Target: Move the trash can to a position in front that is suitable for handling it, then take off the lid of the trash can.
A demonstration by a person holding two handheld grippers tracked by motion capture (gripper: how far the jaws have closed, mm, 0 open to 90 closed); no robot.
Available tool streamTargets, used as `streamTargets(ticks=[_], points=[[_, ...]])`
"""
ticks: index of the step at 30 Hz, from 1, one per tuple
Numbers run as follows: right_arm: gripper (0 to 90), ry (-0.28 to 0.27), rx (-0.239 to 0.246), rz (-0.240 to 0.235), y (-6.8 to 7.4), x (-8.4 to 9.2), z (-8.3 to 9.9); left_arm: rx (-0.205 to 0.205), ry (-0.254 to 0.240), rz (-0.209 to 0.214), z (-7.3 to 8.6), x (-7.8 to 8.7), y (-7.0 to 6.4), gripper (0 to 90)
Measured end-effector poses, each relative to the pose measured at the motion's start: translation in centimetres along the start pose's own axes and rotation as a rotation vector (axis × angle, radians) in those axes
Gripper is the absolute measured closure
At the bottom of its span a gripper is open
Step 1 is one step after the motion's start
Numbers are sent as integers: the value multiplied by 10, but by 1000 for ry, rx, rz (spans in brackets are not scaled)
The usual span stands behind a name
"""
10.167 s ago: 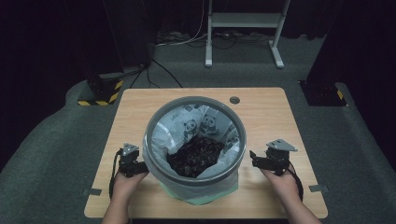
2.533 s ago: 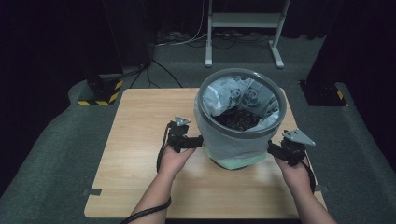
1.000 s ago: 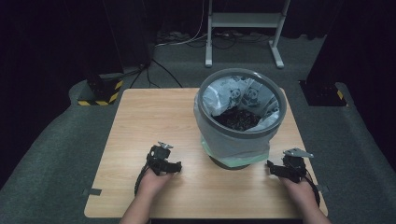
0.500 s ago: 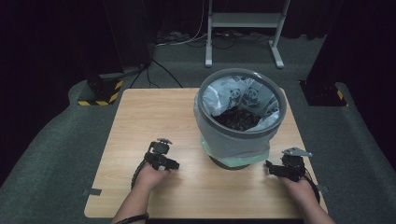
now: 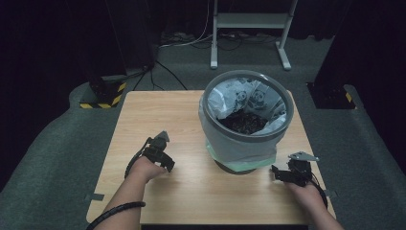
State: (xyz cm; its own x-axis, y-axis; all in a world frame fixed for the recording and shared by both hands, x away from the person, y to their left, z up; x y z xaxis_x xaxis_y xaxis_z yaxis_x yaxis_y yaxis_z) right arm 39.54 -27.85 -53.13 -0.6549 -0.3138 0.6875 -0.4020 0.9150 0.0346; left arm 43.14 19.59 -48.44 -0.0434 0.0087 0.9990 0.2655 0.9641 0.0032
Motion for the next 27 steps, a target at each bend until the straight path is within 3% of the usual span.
streamTargets(ticks=[5,6,9,19,27], points=[[110,-1,4,-3,0,-1,0,12,33,7,-1,0,-6,280],[109,2,6,-5,0,-1,0,45,58,18,-2,-1,-7,285],[106,8,12,-11,0,-1,-2,75,74,30,-3,3,-2,313],[102,12,10,-16,0,-2,-2,137,13,28,-2,36,13,408],[96,11,11,-12,0,-2,-3,159,15,39,-8,53,20,441]])
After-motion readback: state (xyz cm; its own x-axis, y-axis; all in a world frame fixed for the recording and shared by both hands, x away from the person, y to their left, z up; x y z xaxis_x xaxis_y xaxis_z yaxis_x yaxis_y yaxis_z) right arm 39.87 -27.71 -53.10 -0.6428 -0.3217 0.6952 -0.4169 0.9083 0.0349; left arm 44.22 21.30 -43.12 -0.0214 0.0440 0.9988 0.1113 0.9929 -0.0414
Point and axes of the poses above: each handheld gripper's, and its own axes: x roughly backward along the jaws, z roughly out of its underside, y roughly to its left, the point moved 1 cm from there along -x, roughly forward along the jaws, and after that the axes turned 4 degrees about -z, right-handed, at the moved point
